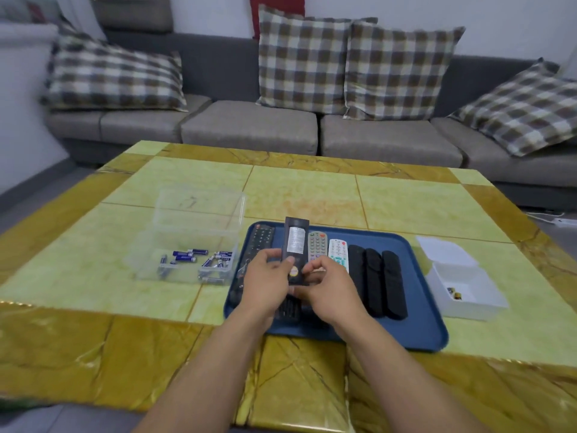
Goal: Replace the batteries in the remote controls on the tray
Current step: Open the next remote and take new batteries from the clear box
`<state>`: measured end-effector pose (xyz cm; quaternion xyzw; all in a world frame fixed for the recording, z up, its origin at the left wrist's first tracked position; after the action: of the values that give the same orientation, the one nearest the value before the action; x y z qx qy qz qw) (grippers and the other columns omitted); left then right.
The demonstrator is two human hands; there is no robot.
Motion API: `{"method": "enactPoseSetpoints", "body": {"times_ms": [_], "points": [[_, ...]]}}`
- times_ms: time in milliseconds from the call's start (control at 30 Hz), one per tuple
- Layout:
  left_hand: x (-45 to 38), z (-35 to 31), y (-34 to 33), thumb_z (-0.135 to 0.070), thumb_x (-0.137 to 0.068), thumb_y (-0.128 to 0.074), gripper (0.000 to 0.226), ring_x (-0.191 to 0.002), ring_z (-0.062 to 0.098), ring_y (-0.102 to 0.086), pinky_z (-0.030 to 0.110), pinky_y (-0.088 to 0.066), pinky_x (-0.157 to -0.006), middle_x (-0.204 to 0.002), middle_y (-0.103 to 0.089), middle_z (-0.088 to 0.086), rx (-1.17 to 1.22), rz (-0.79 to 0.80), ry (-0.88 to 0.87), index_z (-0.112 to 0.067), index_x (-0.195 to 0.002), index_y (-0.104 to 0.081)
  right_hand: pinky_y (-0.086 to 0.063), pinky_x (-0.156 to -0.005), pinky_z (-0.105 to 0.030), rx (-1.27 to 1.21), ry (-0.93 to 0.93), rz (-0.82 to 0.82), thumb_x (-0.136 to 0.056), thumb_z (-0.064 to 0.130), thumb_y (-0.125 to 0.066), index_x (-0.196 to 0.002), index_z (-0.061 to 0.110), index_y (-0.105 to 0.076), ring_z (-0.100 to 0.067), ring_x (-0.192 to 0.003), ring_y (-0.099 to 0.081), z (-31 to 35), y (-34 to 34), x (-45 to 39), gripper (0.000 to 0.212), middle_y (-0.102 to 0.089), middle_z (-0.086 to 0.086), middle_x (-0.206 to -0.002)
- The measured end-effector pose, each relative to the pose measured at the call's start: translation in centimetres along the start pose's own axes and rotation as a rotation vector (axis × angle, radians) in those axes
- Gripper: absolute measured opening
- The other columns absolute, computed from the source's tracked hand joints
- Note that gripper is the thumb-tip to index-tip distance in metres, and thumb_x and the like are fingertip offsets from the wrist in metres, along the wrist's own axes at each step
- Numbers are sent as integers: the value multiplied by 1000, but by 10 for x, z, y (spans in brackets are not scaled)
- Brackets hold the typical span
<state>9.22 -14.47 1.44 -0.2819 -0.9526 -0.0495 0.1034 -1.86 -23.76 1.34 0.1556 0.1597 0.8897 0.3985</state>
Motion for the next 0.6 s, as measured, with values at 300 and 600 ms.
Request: {"method": "enactPoseSetpoints", "body": {"times_ms": [300, 600], "points": [[-3, -21, 36, -6, -95, -62, 24, -109, 13, -65, 33, -52, -100, -114, -69, -3, 99, -217, -95, -14, -118, -66, -60, -66, -48, 145, -37, -53, -72, 24, -88, -86, 27, -55, -21, -67, -64, -6, -4, -19, 36, -61, 0, -78], [2, -23, 86, -15, -104, -49, 17, -100, 11, -66, 26, -50, -86, -99, -72, -6, 399, -456, -53, -19, -106, -65, -60, -72, -38, 509, 30, -55, -77, 35, -83, -87, 26, -69, -20, -82, -67, 17, -10, -4, 20, -68, 3, -89]]}}
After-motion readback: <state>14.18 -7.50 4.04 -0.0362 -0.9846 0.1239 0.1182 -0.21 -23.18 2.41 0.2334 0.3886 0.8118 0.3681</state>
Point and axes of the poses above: each hand's wrist, its own x-axis away from the middle knuckle, its own y-axis out of the back of the hand, z = x × y, the point moved 9 cm from there along -x, towards the middle knuckle
